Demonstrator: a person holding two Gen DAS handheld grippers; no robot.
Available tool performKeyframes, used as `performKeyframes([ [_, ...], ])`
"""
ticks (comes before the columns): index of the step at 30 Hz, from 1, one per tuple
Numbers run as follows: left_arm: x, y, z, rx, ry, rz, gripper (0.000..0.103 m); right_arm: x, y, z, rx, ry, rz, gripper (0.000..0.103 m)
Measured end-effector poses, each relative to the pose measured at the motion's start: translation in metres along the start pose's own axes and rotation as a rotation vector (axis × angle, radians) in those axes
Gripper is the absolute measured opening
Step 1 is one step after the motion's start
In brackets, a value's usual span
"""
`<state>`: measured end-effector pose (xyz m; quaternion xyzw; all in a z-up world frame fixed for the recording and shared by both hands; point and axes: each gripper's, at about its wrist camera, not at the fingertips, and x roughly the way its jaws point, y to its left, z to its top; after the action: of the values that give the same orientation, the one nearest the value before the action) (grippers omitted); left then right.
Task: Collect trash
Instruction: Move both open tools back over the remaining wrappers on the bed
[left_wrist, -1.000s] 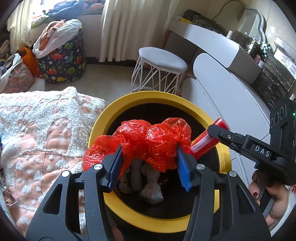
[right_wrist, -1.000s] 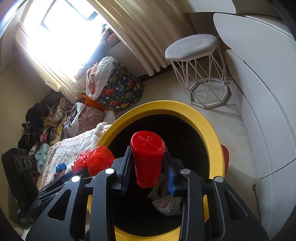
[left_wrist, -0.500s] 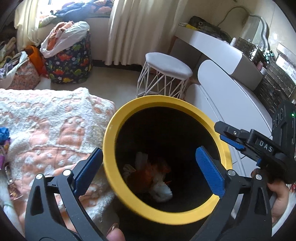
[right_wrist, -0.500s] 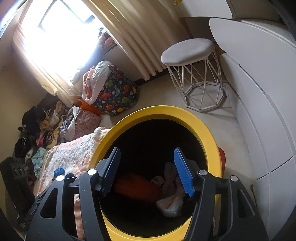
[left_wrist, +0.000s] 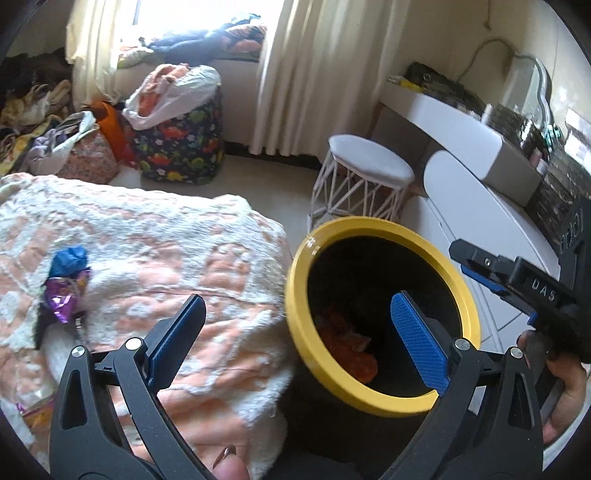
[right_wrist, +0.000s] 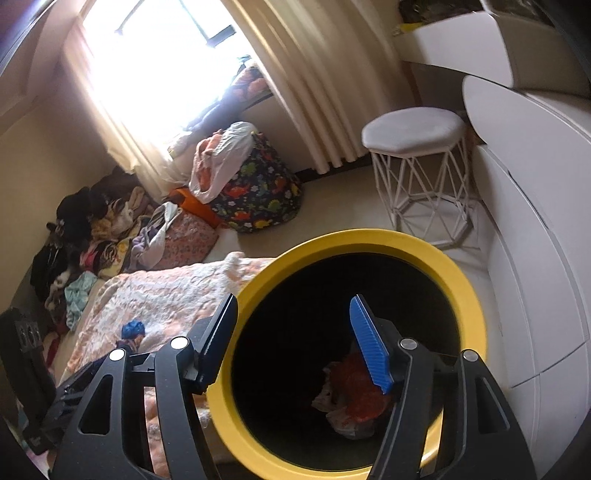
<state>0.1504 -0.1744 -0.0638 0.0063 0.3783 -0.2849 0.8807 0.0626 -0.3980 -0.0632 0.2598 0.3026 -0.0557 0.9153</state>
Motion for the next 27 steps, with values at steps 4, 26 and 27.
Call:
performKeyframes([
  [4,-0.013,0.012,0.000,-0.024,-0.028,0.028,0.092,0.000,0.017,-0.003,-0.035,-0.001,0.023,0.063],
  [26,-0.072,0.076,-0.003,-0.138,-0.137,0.135,0.092,0.019,0.111,-0.031,-0.205,0.092,0.150,0.064],
  [27,-0.074,0.080,-0.003,-0.143,-0.141,0.139,0.092,0.020,0.116,-0.033,-0.214,0.099,0.158,0.064],
])
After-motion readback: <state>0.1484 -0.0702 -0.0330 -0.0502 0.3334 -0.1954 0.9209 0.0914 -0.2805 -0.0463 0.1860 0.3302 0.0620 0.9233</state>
